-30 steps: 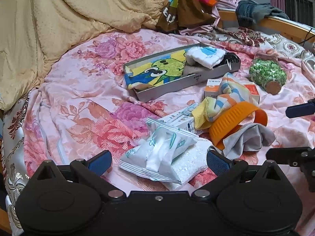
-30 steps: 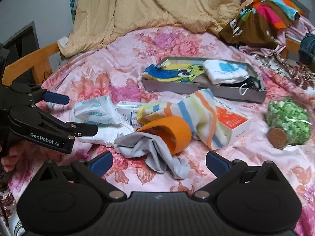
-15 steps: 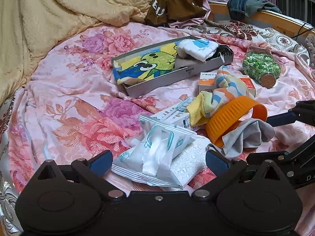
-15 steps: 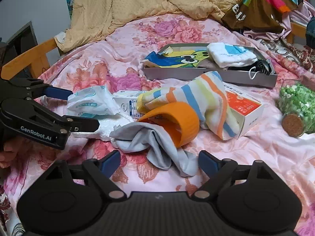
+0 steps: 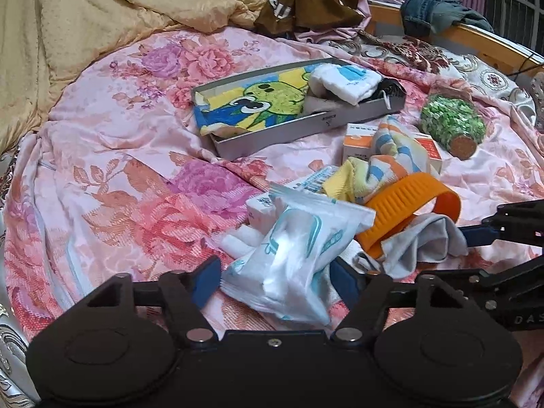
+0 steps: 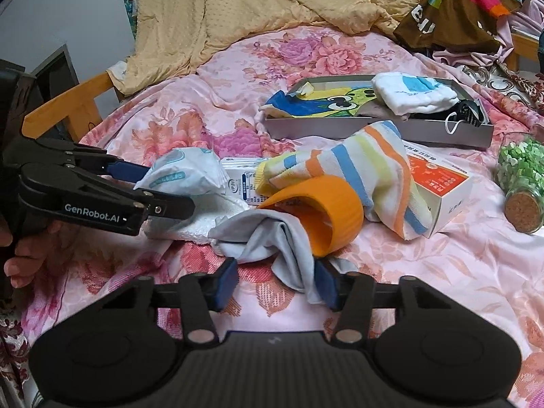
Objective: Organize soft objects
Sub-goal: 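Grasp the white wipes packet with the left gripper while the right gripper grasps the grey sock, then carry the packet and sock into the tray and open both grippers, then withdraw both tools from the tray back over the bed, then move both tools toward the white foam piece and orange cup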
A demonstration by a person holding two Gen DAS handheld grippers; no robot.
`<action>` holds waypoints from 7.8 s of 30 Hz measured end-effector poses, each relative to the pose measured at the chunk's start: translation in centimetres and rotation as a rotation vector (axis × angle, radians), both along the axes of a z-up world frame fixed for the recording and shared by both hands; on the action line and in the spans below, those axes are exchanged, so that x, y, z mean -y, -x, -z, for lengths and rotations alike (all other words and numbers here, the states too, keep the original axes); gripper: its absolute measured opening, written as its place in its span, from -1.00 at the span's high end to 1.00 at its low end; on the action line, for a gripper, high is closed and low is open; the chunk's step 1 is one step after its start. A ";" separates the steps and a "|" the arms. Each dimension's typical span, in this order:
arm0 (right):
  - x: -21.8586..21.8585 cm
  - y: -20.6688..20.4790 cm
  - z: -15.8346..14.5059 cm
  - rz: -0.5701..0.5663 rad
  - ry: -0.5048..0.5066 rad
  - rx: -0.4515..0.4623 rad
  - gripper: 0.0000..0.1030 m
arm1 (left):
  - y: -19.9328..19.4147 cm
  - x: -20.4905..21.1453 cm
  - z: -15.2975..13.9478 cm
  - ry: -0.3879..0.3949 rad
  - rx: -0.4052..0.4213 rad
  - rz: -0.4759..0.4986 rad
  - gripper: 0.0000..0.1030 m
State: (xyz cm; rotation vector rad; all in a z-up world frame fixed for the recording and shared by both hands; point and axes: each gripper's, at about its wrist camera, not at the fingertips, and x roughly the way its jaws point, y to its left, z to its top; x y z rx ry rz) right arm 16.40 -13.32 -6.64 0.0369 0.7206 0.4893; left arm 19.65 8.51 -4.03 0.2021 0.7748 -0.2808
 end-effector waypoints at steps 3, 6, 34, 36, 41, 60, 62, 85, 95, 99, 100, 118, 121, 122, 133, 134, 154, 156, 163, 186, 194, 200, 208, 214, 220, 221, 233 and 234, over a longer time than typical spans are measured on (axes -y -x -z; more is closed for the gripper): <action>-0.1 0.1 0.0 -0.010 -0.004 0.011 0.17 | 0.2 0.3 0.0 -0.007 0.000 0.011 -0.34; -0.5 0.2 0.1 -0.017 0.014 0.019 0.33 | 0.4 0.5 0.0 0.003 0.000 0.018 -0.32; -0.7 1.6 -0.3 -0.027 0.067 0.107 0.88 | 1.5 1.6 -0.5 0.026 -0.010 0.085 -0.20; -0.6 1.9 -0.5 -0.024 0.069 0.126 0.88 | 1.5 1.6 -0.6 0.032 -0.006 0.076 -0.20; -0.7 2.2 -0.7 -0.023 0.074 0.148 0.89 | 1.3 1.2 -0.9 0.048 -0.002 0.048 -0.19; -0.9 1.0 -0.4 -0.016 0.037 0.108 0.73 | 1.1 1.0 -1.5 0.063 0.009 0.030 -0.19; -1.3 0.2 -0.5 -0.026 0.030 0.108 0.73 | 1.1 0.8 -1.9 0.069 0.025 0.018 -0.19; -1.0 -3.5 -4.8 -0.065 -0.101 0.234 0.94 | -3.5 -3.9 -5.0 0.132 0.102 -0.255 -0.19; 1.7 -9.7 -6.6 -0.040 -0.134 0.282 0.94 | -8.8 -1.7 -5.3 0.146 0.101 -0.306 -0.19; 3.0 -13.2 -7.3 -0.007 -0.133 0.296 0.94 | -11.1 -0.1 -5.7 0.137 0.132 -0.307 -0.19; 3.4 -14.3 -7.4 0.007 -0.128 0.302 0.94 | -11.8 0.3 -5.8 0.138 0.137 -0.310 -0.19; 5.8 -25.3 -5.5 0.133 -0.193 0.178 0.94 | -23.8 6.8 -2.9 0.104 0.060 -0.447 -0.19; 5.5 -25.4 -4.5 0.126 -0.188 0.145 0.93 | -24.4 6.4 -2.1 0.093 0.024 -0.478 -0.20; 5.5 -25.4 -4.3 0.127 -0.183 0.141 0.93 | -24.6 6.3 -1.8 0.086 0.013 -0.488 -0.20; 5.5 -25.8 -2.8 0.136 -0.171 0.086 0.73 | -25.3 6.4 -0.2 0.070 -0.057 -0.487 -0.21; 5.4 -25.8 -2.9 0.136 -0.169 0.086 0.73 | -25.3 6.4 -0.1 0.071 -0.060 -0.485 -0.21; 6.0 -23.4 -5.5 0.151 -0.100 0.161 -0.59 | -23.4 4.0 -1.0 0.153 -0.053 -0.543 -0.55; 6.5 -22.3 -6.0 0.164 -0.094 0.185 -0.71 | -22.3 3.8 -1.6 0.144 -0.014 -0.553 -0.62; 8.5 -18.0 -7.9 0.208 -0.105 0.243 -0.93 | -17.4 4.3 -4.4 0.113 0.145 -0.506 -0.90; 7.4 -2.0 -13.0 0.210 0.008 0.408 -0.99 | -0.8 5.4 -10.2 0.110 0.274 -0.273 -0.98; 7.1 2.7 -11.5 0.168 0.007 0.376 -0.99 | 3.7 4.7 -10.2 0.105 0.197 -0.185 -0.98; 7.5 5.4 -10.6 0.159 0.003 0.341 -0.99 | 6.4 4.2 -10.0 0.095 0.196 -0.135 -0.98; 6.9 6.3 -9.3 0.162 -0.026 0.241 -0.99 | 8.5 2.9 -8.5 0.086 0.180 -0.100 -0.98; 6.0 7.0 -8.4 0.175 -0.019 0.205 -0.99 | 8.3 2.0 -6.7 0.102 0.129 -0.107 -0.98; 6.0 8.0 -7.1 0.204 -0.052 0.150 -0.99 | 8.0 2.5 -5.1 0.116 0.057 -0.089 -0.98; 5.9 8.1 -7.1 0.205 -0.038 0.149 -0.99 | 8.1 2.6 -5.0 0.112 0.055 -0.082 -0.98; 5.8 8.2 -6.6 0.200 -0.038 0.123 -0.99 | 7.6 2.2 -3.9 0.118 0.002 -0.124 -0.98; 5.8 8.2 -6.6 0.197 -0.037 0.122 -0.99 | 7.5 2.1 -3.8 0.117 -0.003 -0.131 -0.98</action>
